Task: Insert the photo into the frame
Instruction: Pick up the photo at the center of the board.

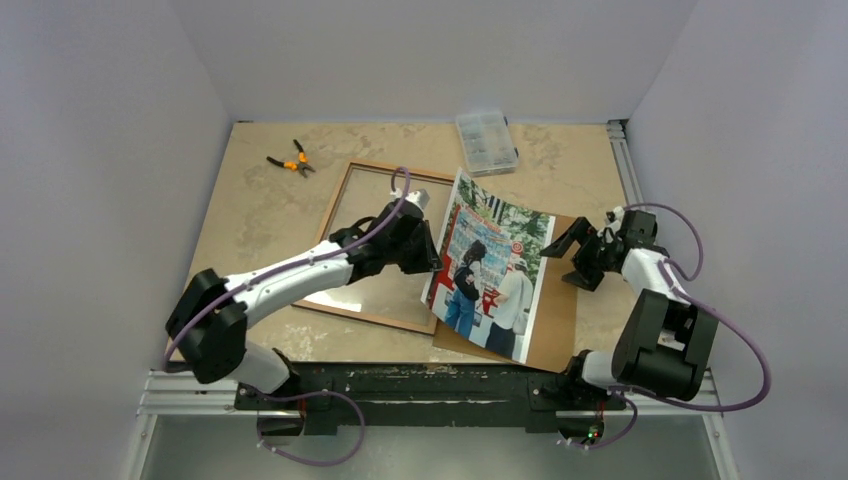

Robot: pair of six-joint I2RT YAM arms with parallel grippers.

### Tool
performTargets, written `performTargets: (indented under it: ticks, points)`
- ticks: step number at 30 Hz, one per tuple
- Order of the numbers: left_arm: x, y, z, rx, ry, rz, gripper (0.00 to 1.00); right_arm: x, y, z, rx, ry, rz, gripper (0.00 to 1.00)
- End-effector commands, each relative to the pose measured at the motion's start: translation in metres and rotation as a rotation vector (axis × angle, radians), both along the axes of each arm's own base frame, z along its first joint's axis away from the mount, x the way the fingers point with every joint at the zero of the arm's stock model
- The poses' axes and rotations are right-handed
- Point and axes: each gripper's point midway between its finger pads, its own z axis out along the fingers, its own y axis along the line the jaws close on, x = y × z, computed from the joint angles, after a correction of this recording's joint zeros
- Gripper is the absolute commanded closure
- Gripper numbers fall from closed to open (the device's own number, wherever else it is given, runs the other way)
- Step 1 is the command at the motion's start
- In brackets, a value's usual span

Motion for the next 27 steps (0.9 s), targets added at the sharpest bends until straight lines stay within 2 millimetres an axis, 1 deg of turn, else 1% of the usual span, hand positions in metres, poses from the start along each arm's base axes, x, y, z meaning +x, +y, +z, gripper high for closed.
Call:
performTargets:
  ticks: [1,2,7,9,14,17,18,19,20,22,23,24,25,26,27]
  points:
    - [0.008,0.026,0.052,-0.020,-0.110,0.063,1.00,0.009,0.005,0.027,-0.065,-0.059,0.061,0.09]
    - [0.010,0.038,0.055,-0.001,-0.125,0.097,1.00,0.009,0.008,0.028,-0.069,-0.061,0.073,0.09]
    - [0.009,0.093,0.070,0.023,-0.149,0.213,1.00,0.009,0.027,0.032,-0.103,-0.065,0.145,0.09]
    - [0.010,0.113,0.082,0.037,-0.178,0.234,1.00,0.009,0.037,0.032,-0.110,-0.063,0.179,0.09]
    - [0.009,0.169,0.115,0.196,-0.267,0.318,1.00,0.005,0.061,0.027,-0.118,-0.055,0.244,0.09]
    - [0.011,0.198,0.141,0.262,-0.335,0.375,1.00,0.003,0.074,0.024,-0.117,-0.051,0.278,0.09]
    - [0.012,0.208,0.150,0.282,-0.360,0.397,1.00,0.003,0.075,0.023,-0.115,-0.049,0.275,0.09]
    - [0.012,0.217,0.159,0.309,-0.383,0.415,1.00,0.001,0.084,0.022,-0.115,-0.051,0.302,0.09]
    - [0.012,0.226,0.168,0.332,-0.404,0.435,1.00,0.000,0.087,0.021,-0.114,-0.050,0.310,0.09]
    - [0.012,0.238,0.188,0.370,-0.459,0.440,1.00,-0.002,0.093,0.018,-0.112,-0.049,0.324,0.09]
    - [0.012,0.242,0.202,0.378,-0.494,0.436,1.00,-0.003,0.094,0.017,-0.110,-0.047,0.328,0.09]
    - [0.011,0.246,0.206,0.405,-0.510,0.420,1.00,-0.003,0.096,0.016,-0.108,-0.046,0.333,0.09]
    - [0.011,0.248,0.215,0.418,-0.530,0.412,1.00,-0.004,0.098,0.015,-0.106,-0.044,0.338,0.09]
    - [0.011,0.248,0.225,0.427,-0.550,0.392,1.00,-0.004,0.100,0.014,-0.103,-0.042,0.340,0.09]
    - [0.011,0.248,0.229,0.440,-0.557,0.370,1.00,-0.005,0.101,0.013,-0.101,-0.042,0.344,0.09]
